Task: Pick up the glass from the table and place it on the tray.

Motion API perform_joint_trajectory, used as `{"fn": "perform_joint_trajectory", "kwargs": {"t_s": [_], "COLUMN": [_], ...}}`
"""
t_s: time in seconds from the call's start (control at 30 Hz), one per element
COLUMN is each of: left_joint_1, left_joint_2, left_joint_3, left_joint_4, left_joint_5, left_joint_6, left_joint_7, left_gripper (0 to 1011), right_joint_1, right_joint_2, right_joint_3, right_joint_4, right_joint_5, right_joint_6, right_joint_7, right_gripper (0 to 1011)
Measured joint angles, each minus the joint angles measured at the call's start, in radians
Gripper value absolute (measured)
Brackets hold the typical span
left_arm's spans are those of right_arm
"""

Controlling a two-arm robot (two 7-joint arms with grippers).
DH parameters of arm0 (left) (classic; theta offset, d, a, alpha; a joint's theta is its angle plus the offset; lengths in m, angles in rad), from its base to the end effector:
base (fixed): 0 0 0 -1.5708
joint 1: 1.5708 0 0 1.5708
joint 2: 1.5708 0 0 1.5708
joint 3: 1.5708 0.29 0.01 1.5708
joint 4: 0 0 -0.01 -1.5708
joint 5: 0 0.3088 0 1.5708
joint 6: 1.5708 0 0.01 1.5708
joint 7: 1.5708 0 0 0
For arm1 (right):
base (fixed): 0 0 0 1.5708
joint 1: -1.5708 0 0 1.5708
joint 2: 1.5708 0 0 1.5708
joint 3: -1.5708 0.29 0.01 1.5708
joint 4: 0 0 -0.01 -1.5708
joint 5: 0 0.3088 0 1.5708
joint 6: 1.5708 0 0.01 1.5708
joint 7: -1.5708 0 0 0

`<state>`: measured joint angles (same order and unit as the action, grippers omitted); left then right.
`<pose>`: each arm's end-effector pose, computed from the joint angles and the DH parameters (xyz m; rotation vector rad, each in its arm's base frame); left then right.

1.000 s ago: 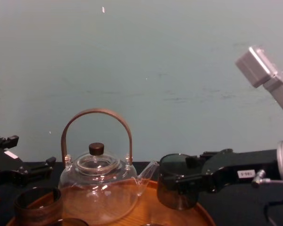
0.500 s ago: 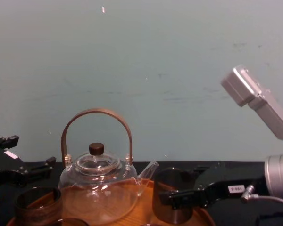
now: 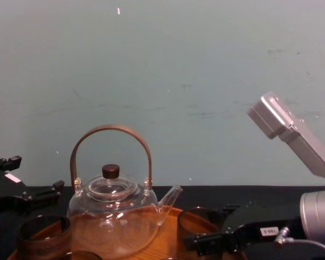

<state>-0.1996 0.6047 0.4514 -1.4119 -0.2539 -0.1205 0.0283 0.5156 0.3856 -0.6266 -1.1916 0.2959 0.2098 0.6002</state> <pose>0.3581 0.0827 -0.3023 0.3045 -0.2851 1.2480 0.4365 0.0067 -0.2756 -0.4334 0.0612 -0.6003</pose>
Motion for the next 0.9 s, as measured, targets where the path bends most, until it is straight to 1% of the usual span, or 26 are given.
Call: {"fn": "perform_joint_trajectory", "kwargs": {"t_s": [0.3, 0.77, 0.83, 0.9], "left_joint_1": [0.0, 0.0, 0.0, 0.0], "left_joint_2": [0.0, 0.0, 0.0, 0.0], "left_joint_3": [0.0, 0.0, 0.0, 0.0], "left_joint_4": [0.0, 0.0, 0.0, 0.0], "left_joint_5": [0.0, 0.0, 0.0, 0.0], "left_joint_6": [0.0, 0.0, 0.0, 0.0], "left_joint_7": [0.0, 0.0, 0.0, 0.0], "left_gripper": [1001, 1001, 1001, 1001], "right_joint_1": [0.002, -0.001, -0.001, -0.001], "right_joint_2": [-0.008, -0.009, -0.009, -0.008], "right_joint_3": [0.0, 0.002, 0.002, 0.002], "right_joint_4": [0.019, 0.019, 0.018, 0.018], "right_joint_5": [-0.01, -0.015, -0.015, -0.015], "right_joint_6": [0.002, 0.003, 0.004, 0.004], "right_joint_7": [-0.001, -0.005, -0.005, -0.004], "right_gripper": [900, 901, 915, 970]}}
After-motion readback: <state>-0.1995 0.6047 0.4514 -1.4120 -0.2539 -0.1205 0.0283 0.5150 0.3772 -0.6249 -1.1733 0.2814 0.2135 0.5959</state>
